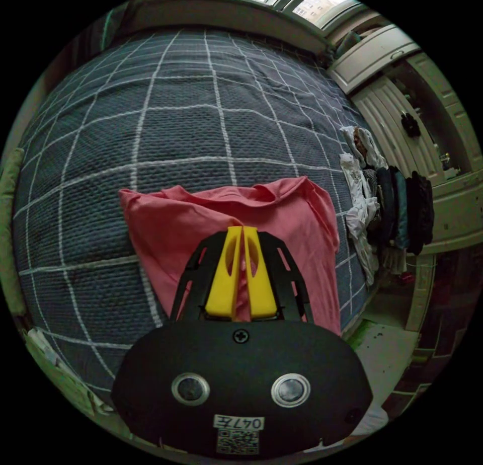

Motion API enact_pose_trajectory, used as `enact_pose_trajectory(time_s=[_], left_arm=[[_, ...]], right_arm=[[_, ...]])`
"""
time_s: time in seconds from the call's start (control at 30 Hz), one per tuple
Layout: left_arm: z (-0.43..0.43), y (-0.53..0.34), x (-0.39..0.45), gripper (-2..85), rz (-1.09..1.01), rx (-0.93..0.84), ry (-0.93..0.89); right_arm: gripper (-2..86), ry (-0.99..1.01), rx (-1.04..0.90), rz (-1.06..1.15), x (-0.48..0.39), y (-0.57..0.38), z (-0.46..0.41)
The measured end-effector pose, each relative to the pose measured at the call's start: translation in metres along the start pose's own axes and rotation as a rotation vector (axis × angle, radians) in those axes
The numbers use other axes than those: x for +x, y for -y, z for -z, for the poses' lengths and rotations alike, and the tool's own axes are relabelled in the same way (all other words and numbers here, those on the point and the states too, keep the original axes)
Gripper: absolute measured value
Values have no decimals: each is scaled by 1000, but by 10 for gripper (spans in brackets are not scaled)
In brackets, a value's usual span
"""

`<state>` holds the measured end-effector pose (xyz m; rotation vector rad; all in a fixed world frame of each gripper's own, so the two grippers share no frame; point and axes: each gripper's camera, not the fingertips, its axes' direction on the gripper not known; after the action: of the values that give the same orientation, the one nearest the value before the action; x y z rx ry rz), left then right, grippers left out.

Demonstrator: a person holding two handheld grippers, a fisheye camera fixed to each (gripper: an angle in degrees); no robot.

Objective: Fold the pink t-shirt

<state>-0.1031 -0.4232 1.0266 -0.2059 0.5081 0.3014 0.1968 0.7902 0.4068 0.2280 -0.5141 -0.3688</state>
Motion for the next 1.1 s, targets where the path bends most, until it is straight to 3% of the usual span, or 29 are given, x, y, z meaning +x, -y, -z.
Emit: enact_pose_trajectory(time_s=[0.23, 0.37, 0.5, 0.73, 0.9, 1.1], left_arm=[[-24, 14, 9, -10, -34, 25, -74], [-45, 20, 1, -9, -20, 0, -50], [-68, 24, -14, -9, 25, -11, -202], [-83, 33, -8, -9, -8, 21, -180], [-95, 36, -3, -10, -35, 11, -155], [-110, 38, 4, -10, -37, -5, -174]], right_arm=[[-3, 18, 13, -45, 31, -12, 16], [-2, -21, -91, -52, 48, -16, -3], [-2, 12, -121, -114, 71, -20, -10], [5, 59, -151, -122, 75, -24, -18], [73, 44, -136, -109, 73, -15, -23], [25, 113, -123, -104, 66, -4, -40]])
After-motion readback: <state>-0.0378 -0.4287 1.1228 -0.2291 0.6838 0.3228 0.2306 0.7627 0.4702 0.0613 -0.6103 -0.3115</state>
